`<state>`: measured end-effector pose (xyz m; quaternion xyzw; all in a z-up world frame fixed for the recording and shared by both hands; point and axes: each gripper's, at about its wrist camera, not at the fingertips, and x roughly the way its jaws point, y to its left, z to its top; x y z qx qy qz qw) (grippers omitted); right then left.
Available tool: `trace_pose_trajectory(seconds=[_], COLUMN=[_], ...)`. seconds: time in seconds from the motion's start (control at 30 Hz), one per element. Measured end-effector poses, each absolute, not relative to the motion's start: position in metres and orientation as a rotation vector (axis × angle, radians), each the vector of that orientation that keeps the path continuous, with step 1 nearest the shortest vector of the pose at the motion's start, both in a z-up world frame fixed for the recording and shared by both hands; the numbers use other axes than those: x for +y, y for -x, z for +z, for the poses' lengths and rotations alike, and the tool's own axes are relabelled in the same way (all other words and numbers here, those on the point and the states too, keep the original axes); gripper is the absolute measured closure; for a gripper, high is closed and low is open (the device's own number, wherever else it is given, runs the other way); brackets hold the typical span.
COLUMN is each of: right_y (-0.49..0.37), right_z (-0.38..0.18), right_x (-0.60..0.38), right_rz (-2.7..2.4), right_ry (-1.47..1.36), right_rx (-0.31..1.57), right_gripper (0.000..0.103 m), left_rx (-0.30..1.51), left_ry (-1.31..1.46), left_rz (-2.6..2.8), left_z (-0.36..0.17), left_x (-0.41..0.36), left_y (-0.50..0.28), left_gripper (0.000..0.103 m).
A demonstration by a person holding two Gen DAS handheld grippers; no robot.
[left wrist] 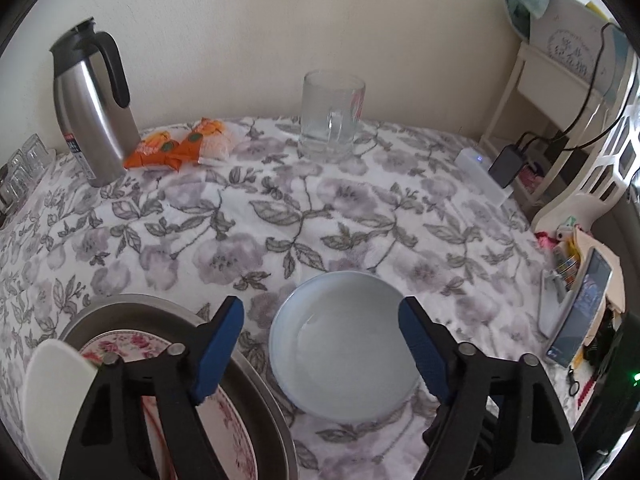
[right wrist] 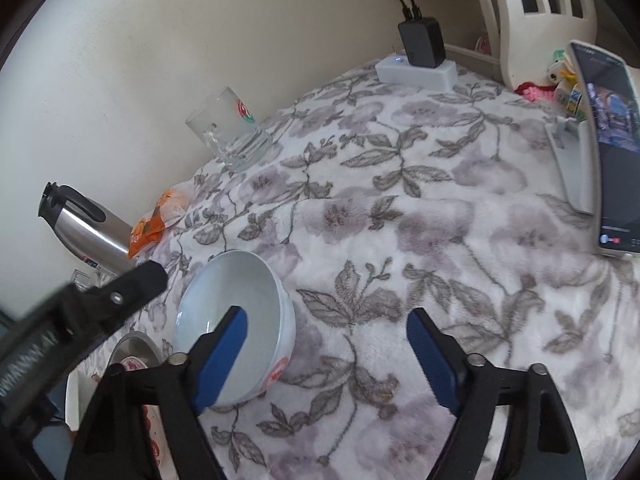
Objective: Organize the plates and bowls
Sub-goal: 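Move both grippers to the rim of the plain white round bowl, then close both grippers on the white round bowl rim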
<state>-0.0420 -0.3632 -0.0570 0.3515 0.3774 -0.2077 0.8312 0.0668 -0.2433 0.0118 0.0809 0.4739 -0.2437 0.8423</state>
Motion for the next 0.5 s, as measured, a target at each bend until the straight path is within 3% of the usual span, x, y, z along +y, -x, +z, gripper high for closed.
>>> trace_pose_trajectory(seconds=[0.07, 0.2, 0.5], right_y=[0.037, 0.026, 0.016], right_z=[-0.061, -0.072, -0.084], right_x=[-0.363, -0.363, -0.363], right_rz=[-0.428, -0.417, -0.391], right_ry=[-0.745, -0.752, -0.765], right_rx=[0.807, 0.831, 0.854], right_gripper=[0.023, 0.037, 0.061], left_rx=[1.011, 1.014, 1.043], left_ry=[-0.185, -0.223, -0.239], left_rz=[-0.507, -0.486, -0.466], left_z=[0.004, -0.007, -0.027], left_x=[-0.246, -0.248, -0.250], left_y=[-0.071, -0.078, -0.093], left_gripper=[0.023, 0.026, 0.043])
